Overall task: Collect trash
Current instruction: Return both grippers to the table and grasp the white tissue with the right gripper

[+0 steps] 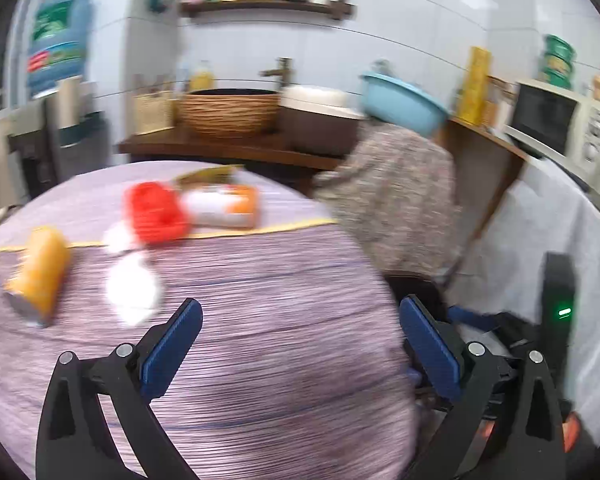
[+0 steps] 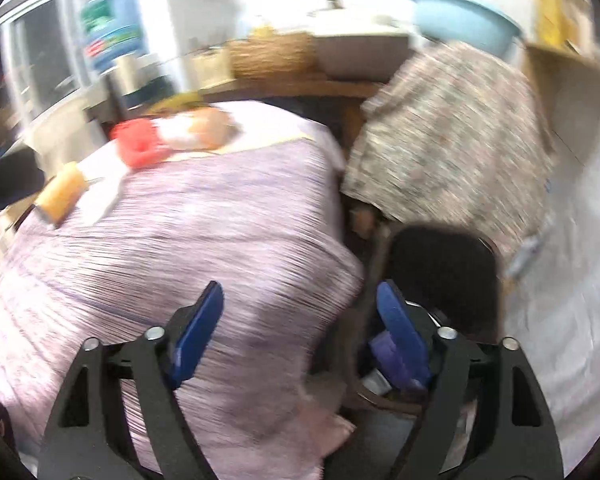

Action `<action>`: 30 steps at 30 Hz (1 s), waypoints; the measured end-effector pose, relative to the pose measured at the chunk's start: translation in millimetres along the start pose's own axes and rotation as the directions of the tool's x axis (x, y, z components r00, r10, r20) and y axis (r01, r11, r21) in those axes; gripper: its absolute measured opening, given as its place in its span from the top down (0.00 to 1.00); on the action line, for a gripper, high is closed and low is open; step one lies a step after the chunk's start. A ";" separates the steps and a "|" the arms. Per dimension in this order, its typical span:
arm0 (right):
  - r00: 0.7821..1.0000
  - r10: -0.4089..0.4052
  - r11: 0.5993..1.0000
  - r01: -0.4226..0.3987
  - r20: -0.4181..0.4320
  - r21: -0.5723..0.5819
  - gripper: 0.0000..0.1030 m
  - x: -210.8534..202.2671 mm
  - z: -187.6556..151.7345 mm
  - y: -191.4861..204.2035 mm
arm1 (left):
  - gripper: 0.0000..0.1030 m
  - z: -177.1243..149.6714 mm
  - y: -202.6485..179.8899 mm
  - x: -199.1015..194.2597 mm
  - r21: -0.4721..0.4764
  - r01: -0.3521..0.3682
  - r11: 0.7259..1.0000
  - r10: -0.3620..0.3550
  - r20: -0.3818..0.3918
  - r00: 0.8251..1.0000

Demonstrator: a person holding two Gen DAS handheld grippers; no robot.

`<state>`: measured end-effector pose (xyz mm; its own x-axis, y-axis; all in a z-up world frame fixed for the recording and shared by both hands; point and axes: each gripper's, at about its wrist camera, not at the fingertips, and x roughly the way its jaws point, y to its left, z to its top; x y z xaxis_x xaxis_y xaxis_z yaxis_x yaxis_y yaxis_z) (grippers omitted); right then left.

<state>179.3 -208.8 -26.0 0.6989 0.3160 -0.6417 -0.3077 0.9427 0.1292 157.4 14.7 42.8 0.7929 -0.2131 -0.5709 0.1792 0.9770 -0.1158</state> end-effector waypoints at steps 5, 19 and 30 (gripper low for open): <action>0.996 0.090 0.989 -0.089 0.003 -0.115 0.16 8.3 27.2 62.6 | 0.05 -0.7 68.2 -26.2 -0.076 -0.117 0.990 0.118 0.013 0.993; 0.942 0.313 0.896 -0.335 -0.121 -0.292 0.16 58.3 52.4 204.3 | 0.05 -21.5 199.2 -75.4 -0.191 -0.363 0.912 0.363 -0.037 0.931; 0.966 0.198 0.875 -0.251 -0.167 -0.414 0.16 122.1 66.6 278.5 | 0.05 -24.5 252.9 -79.1 -0.186 -0.389 0.902 0.375 -0.107 0.921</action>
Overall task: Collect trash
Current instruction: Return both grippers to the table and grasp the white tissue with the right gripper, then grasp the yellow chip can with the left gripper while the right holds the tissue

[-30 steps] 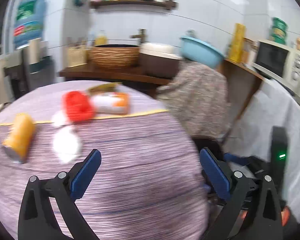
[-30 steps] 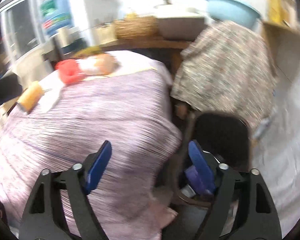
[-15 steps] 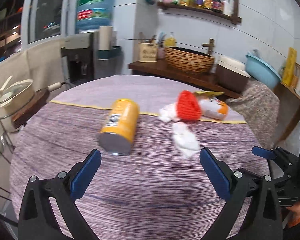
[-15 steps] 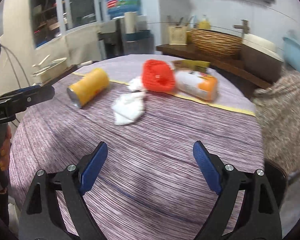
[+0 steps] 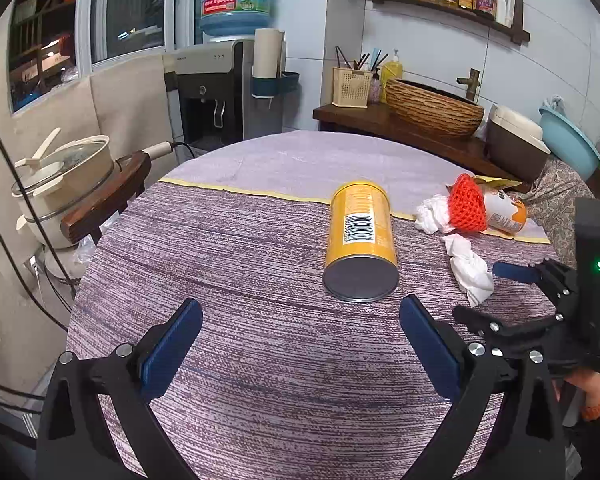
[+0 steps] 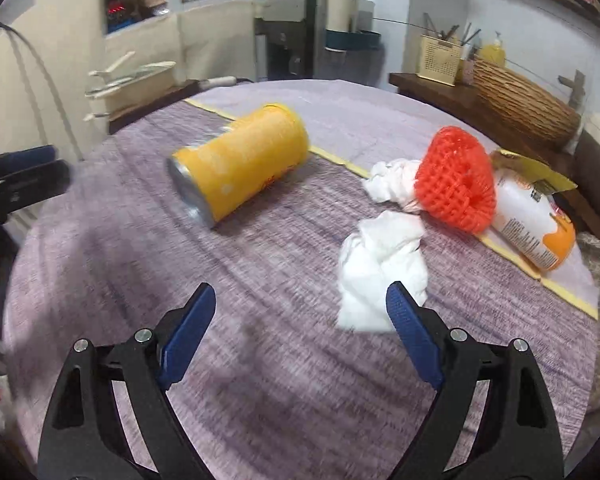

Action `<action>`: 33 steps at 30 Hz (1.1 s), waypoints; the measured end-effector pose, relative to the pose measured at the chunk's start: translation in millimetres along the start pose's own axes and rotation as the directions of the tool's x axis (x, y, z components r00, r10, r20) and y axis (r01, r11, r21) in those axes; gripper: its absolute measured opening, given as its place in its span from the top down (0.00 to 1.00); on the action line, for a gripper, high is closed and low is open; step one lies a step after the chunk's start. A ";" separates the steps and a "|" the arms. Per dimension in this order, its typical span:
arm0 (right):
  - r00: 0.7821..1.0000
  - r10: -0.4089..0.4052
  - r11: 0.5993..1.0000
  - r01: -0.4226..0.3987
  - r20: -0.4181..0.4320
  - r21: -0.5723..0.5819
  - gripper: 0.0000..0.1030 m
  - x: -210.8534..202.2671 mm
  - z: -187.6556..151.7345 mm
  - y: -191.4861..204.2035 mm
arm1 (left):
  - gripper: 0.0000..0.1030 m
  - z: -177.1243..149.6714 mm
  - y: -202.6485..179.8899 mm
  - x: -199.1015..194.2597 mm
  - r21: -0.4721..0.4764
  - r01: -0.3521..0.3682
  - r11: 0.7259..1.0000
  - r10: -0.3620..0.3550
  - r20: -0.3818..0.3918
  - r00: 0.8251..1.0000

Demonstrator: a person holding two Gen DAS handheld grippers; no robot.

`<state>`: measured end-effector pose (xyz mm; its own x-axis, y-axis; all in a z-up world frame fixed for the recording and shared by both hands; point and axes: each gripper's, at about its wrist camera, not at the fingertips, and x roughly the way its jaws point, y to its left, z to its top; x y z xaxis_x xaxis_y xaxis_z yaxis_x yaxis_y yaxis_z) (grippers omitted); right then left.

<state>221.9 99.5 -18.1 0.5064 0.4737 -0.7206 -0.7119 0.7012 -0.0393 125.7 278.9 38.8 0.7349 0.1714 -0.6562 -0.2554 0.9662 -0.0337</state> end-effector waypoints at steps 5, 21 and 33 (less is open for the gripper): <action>0.996 -0.075 0.996 0.077 -0.046 0.051 0.16 19.1 1.8 -14.9 | 0.05 8.6 -2.3 18.1 0.009 0.065 0.998 -0.065 -0.039 0.997; 0.998 -0.040 0.991 0.047 -0.058 0.124 0.73 29.7 -0.9 -46.3 | 0.05 74.9 -37.1 118.7 0.108 0.198 0.974 -0.153 -0.328 0.932; 1.000 -0.020 0.998 0.021 -0.020 0.067 0.79 14.3 -6.1 -29.2 | 0.08 87.4 -44.6 171.4 0.076 0.216 0.974 -0.151 -0.495 0.856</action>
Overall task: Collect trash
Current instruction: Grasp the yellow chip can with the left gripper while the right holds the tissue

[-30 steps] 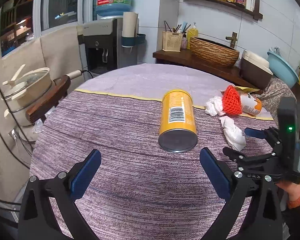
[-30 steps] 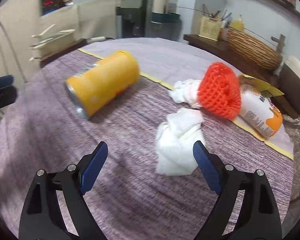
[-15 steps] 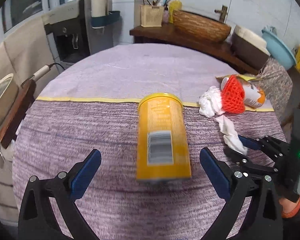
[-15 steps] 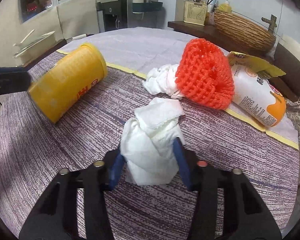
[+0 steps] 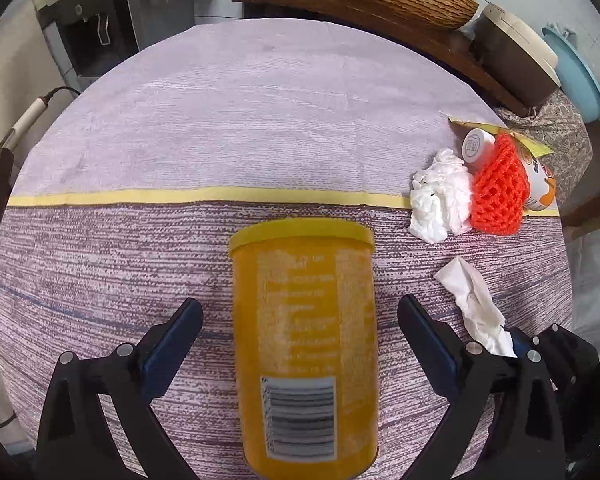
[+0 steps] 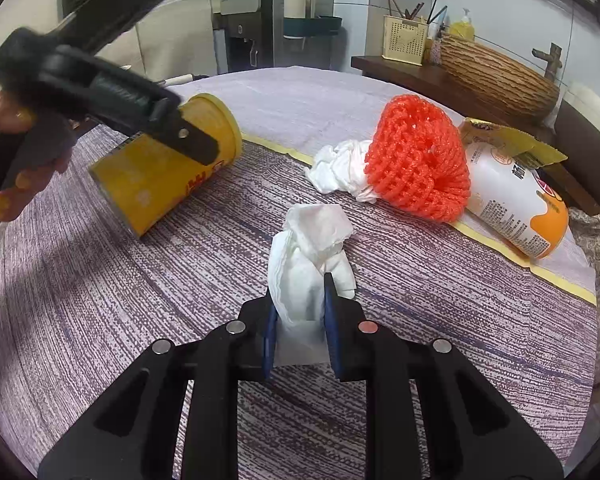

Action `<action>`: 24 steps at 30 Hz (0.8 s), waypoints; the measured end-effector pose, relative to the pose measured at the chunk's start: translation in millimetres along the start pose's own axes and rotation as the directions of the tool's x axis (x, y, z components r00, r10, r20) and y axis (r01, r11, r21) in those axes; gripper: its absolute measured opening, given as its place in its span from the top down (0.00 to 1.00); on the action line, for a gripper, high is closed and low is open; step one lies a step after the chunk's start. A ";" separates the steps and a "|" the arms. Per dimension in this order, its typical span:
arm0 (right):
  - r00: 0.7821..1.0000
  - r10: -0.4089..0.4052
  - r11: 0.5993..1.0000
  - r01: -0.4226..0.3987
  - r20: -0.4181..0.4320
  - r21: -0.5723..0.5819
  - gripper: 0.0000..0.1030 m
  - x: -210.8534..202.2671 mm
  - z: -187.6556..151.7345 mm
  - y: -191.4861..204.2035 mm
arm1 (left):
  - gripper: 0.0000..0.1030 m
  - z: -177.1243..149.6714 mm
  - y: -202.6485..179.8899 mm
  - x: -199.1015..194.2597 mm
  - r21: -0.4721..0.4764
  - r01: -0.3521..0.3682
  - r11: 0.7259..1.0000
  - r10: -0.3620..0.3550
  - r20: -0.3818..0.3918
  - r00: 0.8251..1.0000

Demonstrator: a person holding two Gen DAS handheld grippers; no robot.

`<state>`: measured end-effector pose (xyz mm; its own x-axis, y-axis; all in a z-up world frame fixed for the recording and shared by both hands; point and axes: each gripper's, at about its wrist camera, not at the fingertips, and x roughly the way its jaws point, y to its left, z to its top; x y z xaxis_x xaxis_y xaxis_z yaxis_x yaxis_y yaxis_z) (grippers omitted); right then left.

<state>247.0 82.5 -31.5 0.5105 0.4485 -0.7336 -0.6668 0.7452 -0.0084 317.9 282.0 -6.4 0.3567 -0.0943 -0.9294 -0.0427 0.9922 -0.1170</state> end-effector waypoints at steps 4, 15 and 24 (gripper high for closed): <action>1.000 0.003 1.000 -0.003 0.005 -0.011 0.79 -3.7 -2.8 7.3 | 0.22 -1.2 -1.5 5.8 0.003 -0.012 1.000 0.012 -0.009 1.000; 0.998 0.048 0.999 -0.047 0.030 -0.003 0.80 -20.3 -8.6 4.7 | 0.37 -12.6 1.0 -13.0 -0.044 0.030 0.999 -0.026 0.075 0.997; 0.995 0.060 0.998 -0.059 0.086 -0.003 0.80 -46.6 -19.1 1.7 | 0.37 -48.3 -7.1 -54.7 -0.027 0.023 0.999 -0.016 0.245 0.969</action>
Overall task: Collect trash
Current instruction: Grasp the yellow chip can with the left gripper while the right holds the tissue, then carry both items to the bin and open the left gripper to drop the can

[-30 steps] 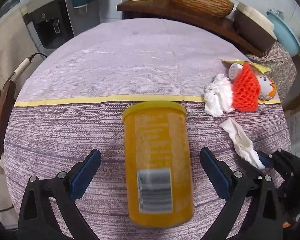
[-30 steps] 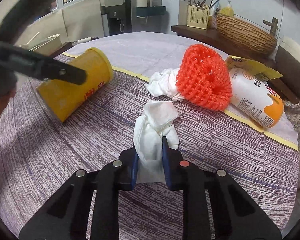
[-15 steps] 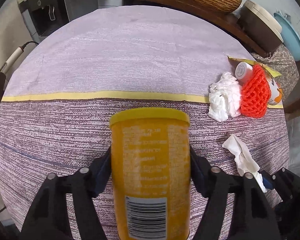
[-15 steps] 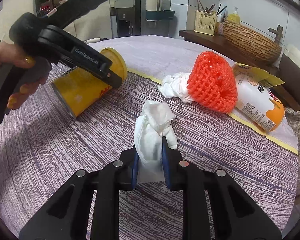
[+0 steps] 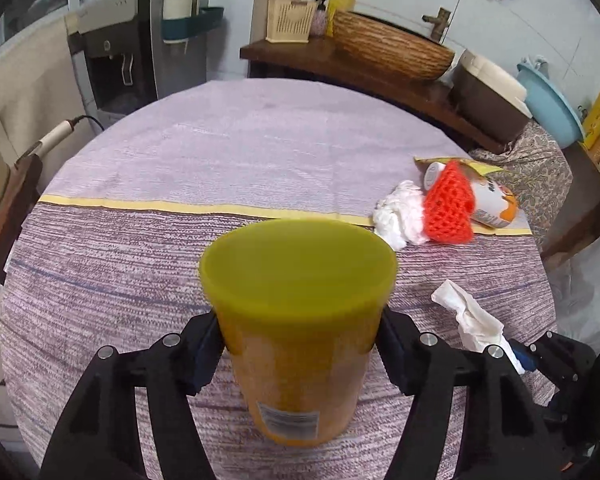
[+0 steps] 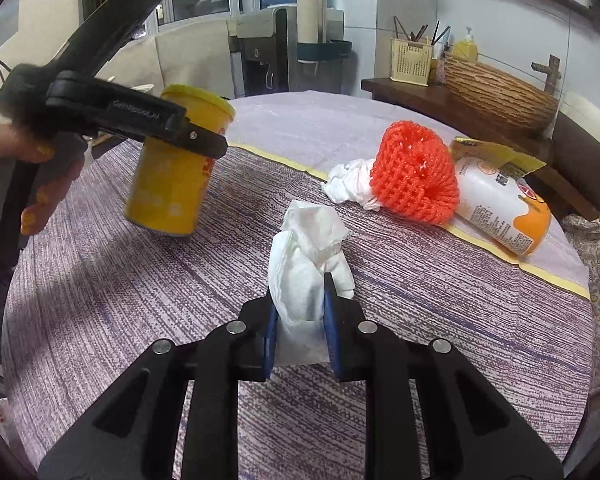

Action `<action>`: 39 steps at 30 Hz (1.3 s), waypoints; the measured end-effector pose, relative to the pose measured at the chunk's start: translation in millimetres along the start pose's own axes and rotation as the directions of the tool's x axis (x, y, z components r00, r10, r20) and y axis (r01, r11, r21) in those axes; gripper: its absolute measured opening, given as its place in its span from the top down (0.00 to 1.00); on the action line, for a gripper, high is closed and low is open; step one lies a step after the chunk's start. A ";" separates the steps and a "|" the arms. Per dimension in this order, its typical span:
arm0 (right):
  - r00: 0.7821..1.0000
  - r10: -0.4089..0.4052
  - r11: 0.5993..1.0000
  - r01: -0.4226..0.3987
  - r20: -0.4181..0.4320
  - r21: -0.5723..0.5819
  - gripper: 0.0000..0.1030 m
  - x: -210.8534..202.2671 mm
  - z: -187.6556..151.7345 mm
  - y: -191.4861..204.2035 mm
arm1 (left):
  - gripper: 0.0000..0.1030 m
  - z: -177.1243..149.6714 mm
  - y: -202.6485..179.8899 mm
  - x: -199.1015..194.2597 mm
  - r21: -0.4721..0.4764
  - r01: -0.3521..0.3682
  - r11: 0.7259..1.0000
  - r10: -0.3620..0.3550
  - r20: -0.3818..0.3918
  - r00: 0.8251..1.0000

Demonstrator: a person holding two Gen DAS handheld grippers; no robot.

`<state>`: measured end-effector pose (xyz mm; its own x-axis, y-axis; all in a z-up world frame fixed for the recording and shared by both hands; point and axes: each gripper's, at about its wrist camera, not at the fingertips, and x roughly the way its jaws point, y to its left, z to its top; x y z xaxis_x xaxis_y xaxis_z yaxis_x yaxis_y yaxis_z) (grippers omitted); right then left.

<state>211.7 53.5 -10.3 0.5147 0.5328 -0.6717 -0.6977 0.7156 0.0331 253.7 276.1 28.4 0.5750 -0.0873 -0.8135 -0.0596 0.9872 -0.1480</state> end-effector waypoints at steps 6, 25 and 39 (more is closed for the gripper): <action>0.999 0.021 1.000 -0.022 0.038 0.012 0.80 -24.1 -11.7 -1.3 | 0.37 -18.6 -15.0 -17.9 -0.025 -0.007 1.000 0.009 0.103 0.995; 0.984 -0.051 0.997 0.042 0.171 0.057 0.80 -121.8 -67.8 -27.1 | 0.37 -77.7 -129.9 -82.0 0.077 0.033 0.996 -0.057 0.337 0.940; 0.939 -0.306 0.925 0.253 0.158 0.285 0.80 -194.7 -146.8 -126.7 | 0.37 -90.0 -268.5 -53.0 0.245 0.211 0.946 -0.277 0.277 0.920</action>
<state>126.7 -207.2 7.6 0.7756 0.3528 -0.5234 -0.3729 0.9252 0.0711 165.8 3.6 60.6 0.7713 -0.3166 -0.5522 0.2646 0.9485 -0.1743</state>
